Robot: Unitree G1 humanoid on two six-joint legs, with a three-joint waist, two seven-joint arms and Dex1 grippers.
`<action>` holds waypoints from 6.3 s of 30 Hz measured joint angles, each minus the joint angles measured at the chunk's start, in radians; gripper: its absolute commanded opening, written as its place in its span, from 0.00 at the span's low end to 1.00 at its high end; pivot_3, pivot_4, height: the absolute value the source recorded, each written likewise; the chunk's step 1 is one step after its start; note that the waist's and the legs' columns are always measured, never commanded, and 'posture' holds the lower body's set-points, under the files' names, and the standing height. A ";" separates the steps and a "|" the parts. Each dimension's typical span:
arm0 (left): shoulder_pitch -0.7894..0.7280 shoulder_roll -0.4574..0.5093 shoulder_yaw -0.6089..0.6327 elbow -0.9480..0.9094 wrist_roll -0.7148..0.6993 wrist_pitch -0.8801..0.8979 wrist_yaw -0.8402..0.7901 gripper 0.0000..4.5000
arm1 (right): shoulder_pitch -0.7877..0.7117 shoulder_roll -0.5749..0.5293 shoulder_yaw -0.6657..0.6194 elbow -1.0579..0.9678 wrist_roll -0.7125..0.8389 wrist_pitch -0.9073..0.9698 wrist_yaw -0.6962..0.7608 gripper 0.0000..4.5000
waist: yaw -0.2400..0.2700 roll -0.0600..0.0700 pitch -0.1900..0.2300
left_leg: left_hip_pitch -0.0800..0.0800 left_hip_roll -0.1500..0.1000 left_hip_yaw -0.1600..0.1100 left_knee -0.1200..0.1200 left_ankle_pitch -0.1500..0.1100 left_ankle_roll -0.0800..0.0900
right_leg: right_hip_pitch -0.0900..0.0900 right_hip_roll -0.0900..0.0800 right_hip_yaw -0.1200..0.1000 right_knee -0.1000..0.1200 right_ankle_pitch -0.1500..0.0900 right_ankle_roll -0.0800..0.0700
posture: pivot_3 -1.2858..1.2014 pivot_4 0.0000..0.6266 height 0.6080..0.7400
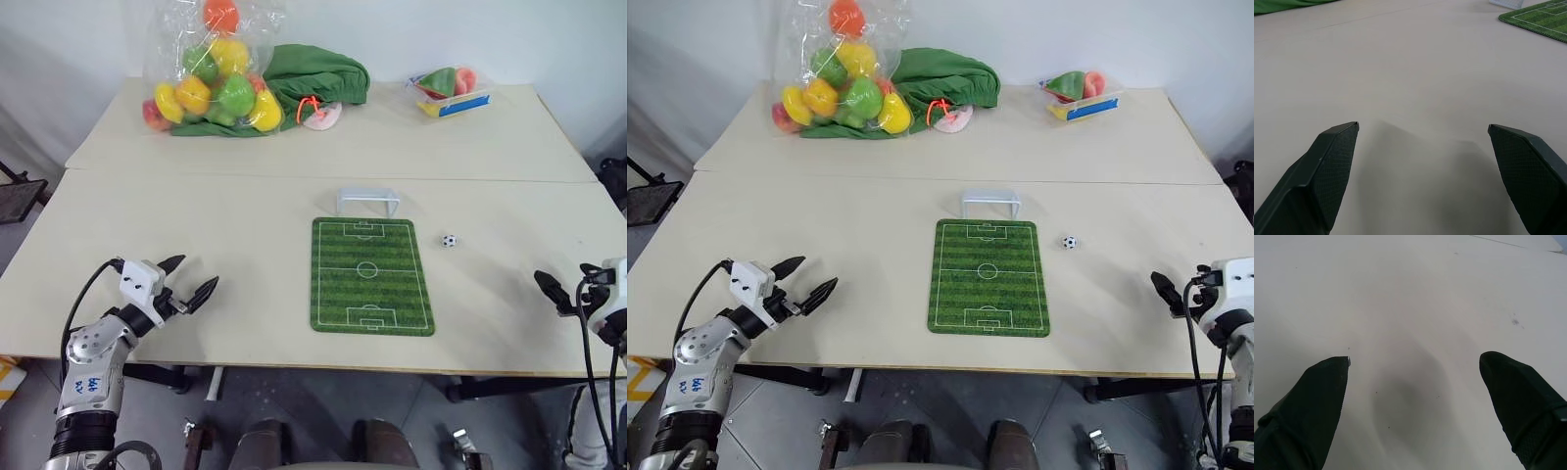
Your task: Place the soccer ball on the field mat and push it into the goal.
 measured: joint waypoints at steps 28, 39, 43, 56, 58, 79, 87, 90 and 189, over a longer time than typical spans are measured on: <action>-0.144 -0.040 -0.108 -0.080 -0.174 0.032 -0.447 1.00 | -0.463 0.050 0.358 -0.043 -0.068 0.289 0.122 0.99 | -0.001 -0.001 0.002 | -0.003 -0.001 0.000 0.002 0.000 0.000 | -0.003 0.001 -0.001 0.002 0.000 0.000 | 0.52 0.24 1.00; -0.082 -0.039 -0.118 -0.084 -0.247 -0.036 -0.682 1.00 | -0.543 0.089 0.432 0.207 -0.153 0.191 0.226 0.99 | -0.014 0.000 0.004 | -0.005 -0.001 0.005 0.002 0.000 0.000 | -0.007 0.001 -0.001 0.005 0.000 0.000 | 0.52 0.24 1.00; -0.067 -0.039 -0.113 -0.091 -0.250 -0.037 -0.680 1.00 | -0.544 0.091 0.434 0.215 -0.164 0.169 0.253 0.91 | -0.023 0.000 0.004 | -0.005 0.000 0.003 0.003 0.000 0.000 | -0.007 0.001 -0.001 0.005 0.000 0.000 | 0.52 0.24 1.00; -0.046 -0.027 -0.107 -0.118 -0.258 -0.033 -0.700 1.00 | -0.513 0.108 0.426 0.169 -0.173 0.128 0.257 0.19 | -0.025 0.000 0.005 | -0.004 0.001 0.003 0.004 0.000 0.000 | -0.007 0.001 0.000 0.006 0.000 0.000 | 0.52 0.24 1.00; -0.040 -0.015 -0.105 -0.113 -0.269 -0.033 -0.724 1.00 | -0.469 0.099 0.424 0.067 -0.158 0.155 0.266 0.19 | -0.023 0.001 0.005 | -0.005 0.001 0.002 0.004 0.000 0.000 | -0.008 0.000 0.000 0.007 0.000 0.000 | 0.52 0.24 1.00; -0.096 0.003 -0.113 0.117 -0.247 -0.161 -0.815 1.00 | -0.290 0.043 0.717 -0.722 -0.024 0.403 0.523 0.19 | -0.023 -0.003 0.007 | -0.006 -0.002 0.003 0.008 0.000 0.000 | -0.010 0.001 0.000 0.009 0.000 0.000 | 0.52 0.24 1.00; -0.067 0.010 -0.127 0.123 -0.227 -0.165 -0.814 1.00 | -0.290 0.052 0.771 -0.611 -0.080 0.320 0.571 0.19 | -0.023 -0.005 0.009 | -0.006 -0.001 0.003 0.009 0.000 0.000 | -0.010 0.001 0.000 0.010 0.000 0.000 | 0.52 0.24 1.00; -0.049 0.012 -0.126 0.113 -0.227 -0.165 -0.813 1.00 | -0.294 0.080 0.789 -0.588 -0.095 0.302 0.578 0.19 | -0.024 -0.006 0.009 | -0.006 -0.001 0.003 0.009 0.000 0.000 | -0.010 0.001 0.000 0.010 0.000 0.000 | 0.52 0.24 1.00; -0.057 0.071 0.063 0.007 -0.260 0.101 -0.405 1.00 | -0.289 -0.041 0.372 -0.182 -0.006 0.130 0.613 0.74 | -0.025 -0.008 0.011 | -0.007 -0.001 0.005 0.011 -0.001 0.002 | -0.010 0.001 0.001 0.011 0.000 0.000 | 0.52 0.24 1.00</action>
